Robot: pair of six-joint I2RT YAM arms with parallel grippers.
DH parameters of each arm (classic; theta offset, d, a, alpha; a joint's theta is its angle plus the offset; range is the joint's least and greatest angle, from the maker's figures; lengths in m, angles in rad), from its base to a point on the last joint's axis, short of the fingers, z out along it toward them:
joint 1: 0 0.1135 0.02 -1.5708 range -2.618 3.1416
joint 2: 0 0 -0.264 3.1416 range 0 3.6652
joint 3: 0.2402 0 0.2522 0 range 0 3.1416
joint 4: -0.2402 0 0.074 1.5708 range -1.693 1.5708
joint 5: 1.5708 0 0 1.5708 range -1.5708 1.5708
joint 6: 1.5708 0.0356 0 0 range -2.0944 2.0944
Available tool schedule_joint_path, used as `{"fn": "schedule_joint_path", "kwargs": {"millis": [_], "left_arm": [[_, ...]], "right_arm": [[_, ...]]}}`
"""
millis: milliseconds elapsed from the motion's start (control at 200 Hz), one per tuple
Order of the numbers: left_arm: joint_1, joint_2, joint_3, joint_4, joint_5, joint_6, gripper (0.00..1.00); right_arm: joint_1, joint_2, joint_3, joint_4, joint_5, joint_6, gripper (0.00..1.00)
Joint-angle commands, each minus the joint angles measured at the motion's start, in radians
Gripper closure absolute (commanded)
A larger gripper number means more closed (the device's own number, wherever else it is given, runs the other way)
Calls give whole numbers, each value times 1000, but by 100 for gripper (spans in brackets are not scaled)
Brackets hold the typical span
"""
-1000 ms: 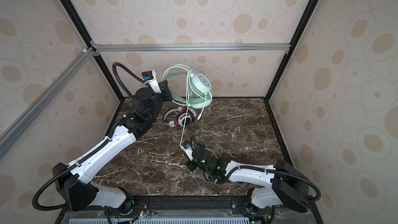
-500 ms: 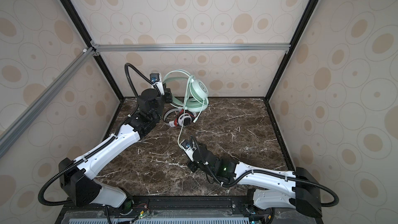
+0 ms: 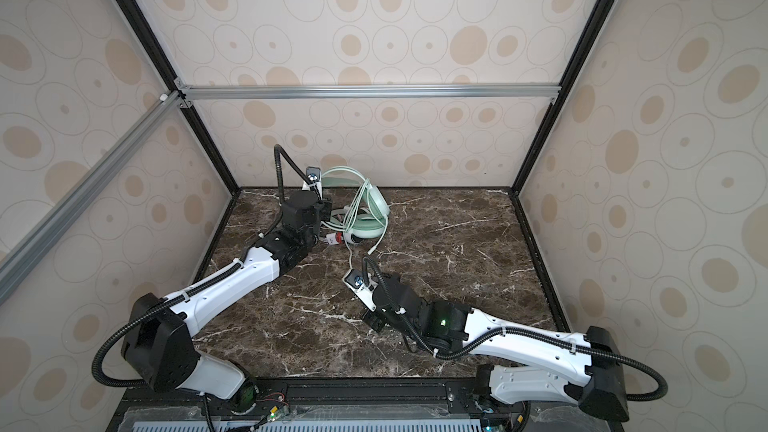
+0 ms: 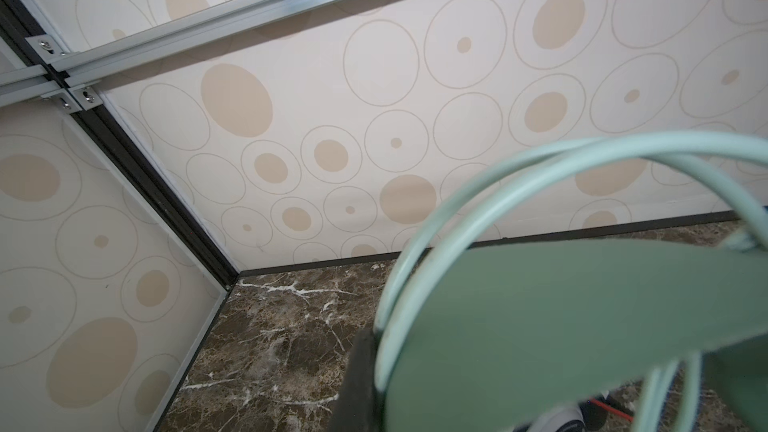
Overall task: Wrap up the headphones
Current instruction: 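Loop the cable around the headphones with the right gripper while the left lowers them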
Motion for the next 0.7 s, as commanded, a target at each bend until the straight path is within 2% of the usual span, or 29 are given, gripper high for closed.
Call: {"fn": "schedule_joint_path", "kwargs": {"millis": [0,205,445,690], "left_arm": [[-11,-49,7,85,2,12,100],[-57,-77,-35,27,3,96,100],[-90,-141,-108,-34,49,131,100],[-115,-241,-194,-92,214,143,100]], "right_arm": [[7,-18,61,-41,58,-73,100],[-27,-11,166,-133,144,-200,100],[-175,-31,250,-179,117,-249,100],[-296,22,355,-251,80,-253,100]]}}
